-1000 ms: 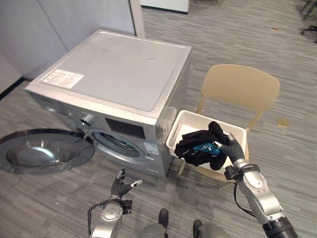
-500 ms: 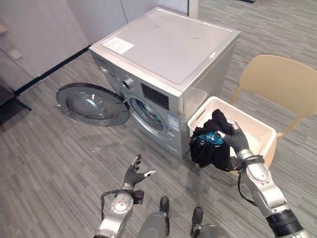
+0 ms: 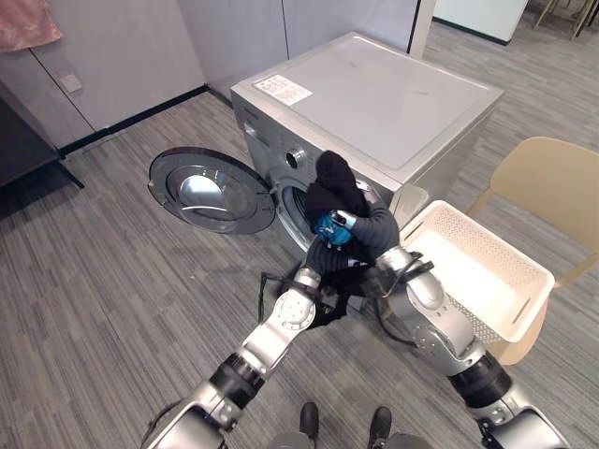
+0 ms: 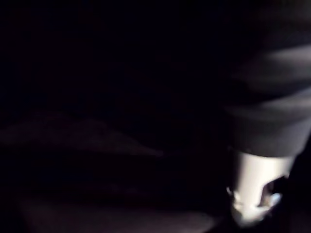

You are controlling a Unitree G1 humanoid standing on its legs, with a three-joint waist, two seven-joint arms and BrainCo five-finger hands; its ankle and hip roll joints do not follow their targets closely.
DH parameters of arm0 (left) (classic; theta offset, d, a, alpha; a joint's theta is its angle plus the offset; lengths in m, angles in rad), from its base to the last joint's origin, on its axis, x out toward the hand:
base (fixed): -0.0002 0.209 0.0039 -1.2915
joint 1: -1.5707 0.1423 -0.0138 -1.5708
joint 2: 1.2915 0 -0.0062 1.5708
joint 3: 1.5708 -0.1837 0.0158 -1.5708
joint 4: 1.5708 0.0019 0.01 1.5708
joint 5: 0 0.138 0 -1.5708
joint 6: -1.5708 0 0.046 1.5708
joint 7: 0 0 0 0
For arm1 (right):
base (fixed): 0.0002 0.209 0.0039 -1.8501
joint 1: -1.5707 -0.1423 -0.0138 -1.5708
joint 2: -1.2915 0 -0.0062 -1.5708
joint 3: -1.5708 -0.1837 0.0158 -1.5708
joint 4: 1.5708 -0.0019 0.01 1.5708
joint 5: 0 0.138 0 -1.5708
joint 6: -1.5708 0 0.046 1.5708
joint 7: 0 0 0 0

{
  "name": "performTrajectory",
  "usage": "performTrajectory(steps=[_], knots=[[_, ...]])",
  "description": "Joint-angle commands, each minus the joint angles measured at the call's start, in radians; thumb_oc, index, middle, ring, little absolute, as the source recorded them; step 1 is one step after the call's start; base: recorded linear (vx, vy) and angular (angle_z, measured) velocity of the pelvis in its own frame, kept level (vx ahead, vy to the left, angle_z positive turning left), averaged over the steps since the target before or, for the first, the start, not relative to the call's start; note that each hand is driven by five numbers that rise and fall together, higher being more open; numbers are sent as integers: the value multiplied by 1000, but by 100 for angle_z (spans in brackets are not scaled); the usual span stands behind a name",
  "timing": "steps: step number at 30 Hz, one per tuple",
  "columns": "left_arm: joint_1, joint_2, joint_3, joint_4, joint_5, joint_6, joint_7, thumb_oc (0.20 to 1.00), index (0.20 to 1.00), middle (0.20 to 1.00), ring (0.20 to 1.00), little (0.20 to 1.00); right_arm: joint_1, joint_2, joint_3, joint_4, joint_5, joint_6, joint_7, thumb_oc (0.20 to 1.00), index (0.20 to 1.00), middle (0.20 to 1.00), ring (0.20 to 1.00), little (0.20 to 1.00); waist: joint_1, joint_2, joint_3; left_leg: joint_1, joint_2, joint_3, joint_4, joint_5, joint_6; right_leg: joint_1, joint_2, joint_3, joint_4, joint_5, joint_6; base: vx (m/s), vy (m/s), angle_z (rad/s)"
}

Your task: Grab the laundry basket,head to the washer,open it,put in the laundry and shut it.

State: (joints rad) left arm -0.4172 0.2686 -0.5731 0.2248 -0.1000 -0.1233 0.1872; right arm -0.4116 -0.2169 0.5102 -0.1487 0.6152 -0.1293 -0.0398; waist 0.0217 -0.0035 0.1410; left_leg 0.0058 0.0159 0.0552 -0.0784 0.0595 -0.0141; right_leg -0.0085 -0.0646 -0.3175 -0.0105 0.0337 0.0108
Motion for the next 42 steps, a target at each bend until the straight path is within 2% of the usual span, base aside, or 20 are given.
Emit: performTrajectory(steps=[1, 2, 3, 4, 5, 6, 15, 16, 20, 21, 22, 24, 29, 32, 34, 35, 36, 37, 39, 42], knots=[[-43, -49, -48, 144, 81, -20, 18, 200, 200, 200, 200, 200, -23, 63, 11, -90, 111, -99, 58, 200, 200, 200, 200, 200, -24, -45, -91, -10, -13, 49, -9, -42, -24, 76, 17, 106, 50, -166, 76, 8, 12, -12], [-43, -49, -48, 144, 81, -20, 18, 200, 200, 200, 200, 200, -23, 63, 11, -90, 111, -99, 58, 200, 200, 200, 200, 200, -24, -45, -91, -10, -13, 49, -9, -42, -24, 77, 18, 107, 49, -166, 76, 21, 13, -17], [-29, -40, -39, 139, 88, -21, 15, 200, 200, 200, 200, 200, -12, 50, 14, -96, 112, -93, 65, 244, 244, 244, 244, 244, -28, -44, -95, -4, -11, 56, -9, -46, -22, 81, 16, 116, 45, -163, 78, 19, 12, -16], [-15, -33, -30, 130, 91, -22, 10, 200, 200, 200, 200, 200, -2, 39, 13, -99, 107, -87, 68, 454, 454, 454, 454, 454, -29, -43, -98, 0, -11, 60, -9, -49, -21, 84, 16, 123, 40, -160, 79, 18, 11, -17], [-3, -25, -22, 121, 91, -22, 10, 200, 200, 200, 200, 200, 9, 31, 14, -94, 101, -81, 69, 881, 881, 881, 881, 881, -29, -42, -99, 2, -11, 64, -9, -50, -20, 86, 16, 127, 36, -157, 79, 8, 1, -17], [9, -19, -12, 114, 87, -21, 9, 200, 200, 200, 200, 200, 22, 19, 13, -87, 95, -74, 70, 1000, 1000, 1000, 1000, 1000, -30, -40, -100, 4, -11, 65, -9, -50, -20, 88, 16, 129, 32, -156, 79, -3, -4, -24], [205, 52, 145, 12, 17, -23, -28, 200, 200, 200, 200, 200, 201, -119, -113, -56, -145, -24, 62, 1000, 1000, 1000, 1000, 1000, -30, -32, -107, 12, -10, 70, -9, -50, -19, 101, 18, 140, 10, -147, 82, -2, -15, -9], [253, 66, 186, 1, 15, -23, -41, 200, 200, 200, 200, 200, 272, -150, -178, -37, -224, -18, 48, 1000, 1000, 1000, 1000, 1000, -33, -30, -108, 13, -9, 70, -9, -50, -18, 104, 19, 140, 7, -146, 83, 0, 0, 0], [372, 91, 279, 12, 0, -17, -78, 200, 200, 200, 200, 200, 430, -192, -311, 33, -365, -4, 29, 1000, 1000, 1000, 1000, 1000, -42, -25, -106, 20, -7, 72, -9, -49, -18, 106, 20, 144, 9, -146, 84, 0, -7, -1], [374, 92, 279, 10, 0, -17, -78, 200, 200, 200, 200, 200, 432, -192, -311, 32, -366, -4, 29, 1000, 1000, 1000, 1000, 1000, -41, -25, -107, 21, -7, 72, -9, -50, -18, 106, 20, 144, 9, -146, 84, -7, -39, -11], [443, 110, 335, 24, -7, -12, -108, 200, 200, 200, 200, 200, 497, -227, -366, 82, -455, 11, 32, 1000, 1000, 1000, 1000, 1000, -42, -22, -103, 22, -5, 72, -9, -47, -18, 105, 22, 148, 11, -148, 83, -5, -41, -14], [503, 128, 382, 44, -2, -6, -137, 200, 200, 200, 200, 200, 554, -257, -405, 129, -521, 30, 52, 1000, 1000, 1000, 1000, 1000, -42, -19, -99, 23, -3, 70, -9, -45, -18, 105, 23, 148, 14, -151, 82, -2, -43, -12], [609, 124, 495, 134, -7, 9, -163, 200, 200, 200, 200, 200, 606, -297, -414, 329, -702, 40, 65, 1000, 1000, 1000, 1000, 1000, -28, -15, -77, 28, 1, 63, -9, -33, -17, 102, 29, 147, 28, -161, 75, -10, -53, -5], [626, 108, 542, 224, 0, 21, -150, 200, 200, 200, 200, 200, 598, -282, -398, 458, -753, 41, 61, 1000, 1000, 1000, 1000, 1000, -12, -17, -39, -9, 0, 50, 32, -27, -20, 98, 27, 122, 35, -168, 69, -62, -53, 5], [626, 108, 542, 224, 0, 21, -150, 200, 200, 200, 200, 200, 598, -282, -398, 458, -753, 41, 61, 1000, 1000, 1000, 1000, 1000, -13, -17, -40, -10, 0, 50, 32, -27, -20, 97, 27, 122, 36, -168, 69, -108, -2, 20], [599, 108, 548, 256, -5, 32, -129, 200, 200, 200, 200, 200, 580, -251, -401, 546, -735, 52, 22, 1000, 1000, 1000, 1000, 1000, -7, -27, 18, -115, 20, 113, 160, -37, -36, 79, -3, 64, 40, -169, 64, -233, 14, 39], [592, 105, 559, 255, -13, 32, -118, 200, 200, 200, 200, 200, 569, -244, -395, 567, -738, 56, 12, 1000, 1000, 1000, 1000, 1000, -9, -29, 24, -130, 43, 171, 183, -43, -38, 73, -13, 36, 38, -168, 65, -234, 14, 60], [592, 105, 559, 255, -13, 32, -118, 200, 200, 200, 200, 200, 568, -244, -395, 568, -738, 56, 12, 1000, 1000, 1000, 1000, 1000, -9, -29, 24, -131, 44, 171, 186, -44, -39, 73, -13, 36, 38, -168, 65, -50, 25, 106], [603, 87, 573, 271, -26, 33, -107, 200, 200, 200, 200, 200, 542, -231, -368, 606, -741, 68, 8, 1000, 1000, 1000, 1000, 1000, 2, -33, 20, -120, 91, 234, 198, -72, -43, 94, -28, -12, 30, -179, 75, 147, 74, 137], [587, 92, 563, 277, -17, 39, -96, 200, 200, 200, 200, 200, 539, -218, -361, 612, -740, 74, -9, 1000, 1000, 1000, 1000, 1000, 9, -40, 24, -130, 131, 285, 153, -30, -56, 111, -47, -91, 40, -186, 80, 103, 123, 54]])
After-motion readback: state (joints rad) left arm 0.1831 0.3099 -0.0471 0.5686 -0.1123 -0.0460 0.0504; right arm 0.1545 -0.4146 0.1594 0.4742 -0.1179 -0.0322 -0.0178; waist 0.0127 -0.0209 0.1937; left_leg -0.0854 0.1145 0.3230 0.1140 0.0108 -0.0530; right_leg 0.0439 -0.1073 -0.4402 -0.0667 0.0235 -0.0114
